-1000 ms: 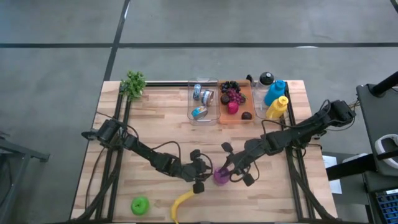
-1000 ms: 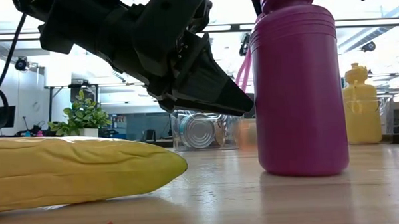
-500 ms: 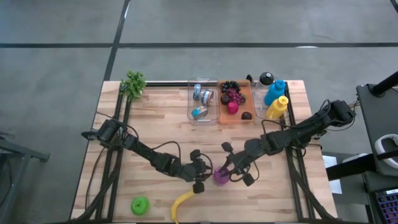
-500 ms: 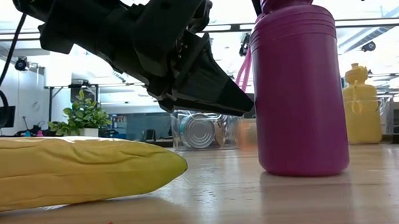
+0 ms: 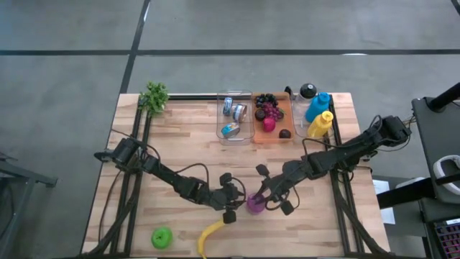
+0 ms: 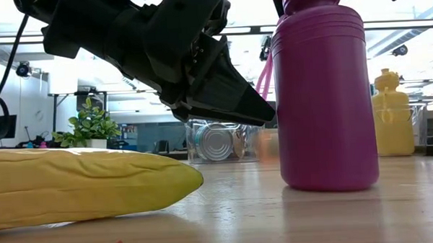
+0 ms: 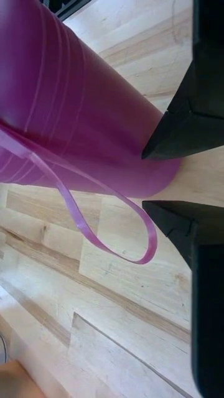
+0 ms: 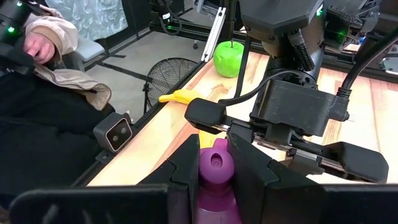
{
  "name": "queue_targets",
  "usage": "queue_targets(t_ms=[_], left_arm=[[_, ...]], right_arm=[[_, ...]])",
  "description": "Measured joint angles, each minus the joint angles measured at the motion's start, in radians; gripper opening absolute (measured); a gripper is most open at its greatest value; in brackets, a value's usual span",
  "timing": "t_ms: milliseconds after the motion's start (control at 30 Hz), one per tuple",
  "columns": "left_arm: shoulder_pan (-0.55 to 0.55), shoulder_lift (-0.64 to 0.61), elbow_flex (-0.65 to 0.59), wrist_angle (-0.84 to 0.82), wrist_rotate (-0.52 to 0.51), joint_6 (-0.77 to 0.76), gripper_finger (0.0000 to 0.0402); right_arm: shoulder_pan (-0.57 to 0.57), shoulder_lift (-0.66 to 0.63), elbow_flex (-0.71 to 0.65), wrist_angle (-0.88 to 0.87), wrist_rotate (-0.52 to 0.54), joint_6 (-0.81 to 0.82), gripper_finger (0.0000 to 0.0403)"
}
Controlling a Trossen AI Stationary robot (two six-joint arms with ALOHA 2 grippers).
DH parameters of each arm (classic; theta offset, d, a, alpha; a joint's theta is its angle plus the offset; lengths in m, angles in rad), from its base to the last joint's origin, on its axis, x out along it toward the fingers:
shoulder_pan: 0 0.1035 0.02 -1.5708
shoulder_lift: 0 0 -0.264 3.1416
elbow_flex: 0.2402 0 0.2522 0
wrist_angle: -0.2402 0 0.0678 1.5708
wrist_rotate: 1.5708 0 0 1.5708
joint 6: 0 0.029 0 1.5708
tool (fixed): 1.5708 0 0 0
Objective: Pick & Place Food Item
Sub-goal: Put the violet tumbler into the right transparent bin
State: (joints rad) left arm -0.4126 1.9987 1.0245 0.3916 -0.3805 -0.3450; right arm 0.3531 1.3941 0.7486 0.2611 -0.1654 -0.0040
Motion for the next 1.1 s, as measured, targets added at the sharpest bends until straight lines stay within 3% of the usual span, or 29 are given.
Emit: queue_targets(t_ms=[567, 1100], left_arm=[[-0.001, -0.035, 0.000, -0.017, 0.014, -0.047, 0.0118], [-0.020, -0.262, 0.000, -0.307, 0.036, -0.044, 0.0118]], right_arm=[[0.000, 0.000, 0.000, 0.005, 0.000, 0.003, 0.0063], [0.000, -0.012, -0.002, -0.001, 0.003, 0.002, 0.0063]])
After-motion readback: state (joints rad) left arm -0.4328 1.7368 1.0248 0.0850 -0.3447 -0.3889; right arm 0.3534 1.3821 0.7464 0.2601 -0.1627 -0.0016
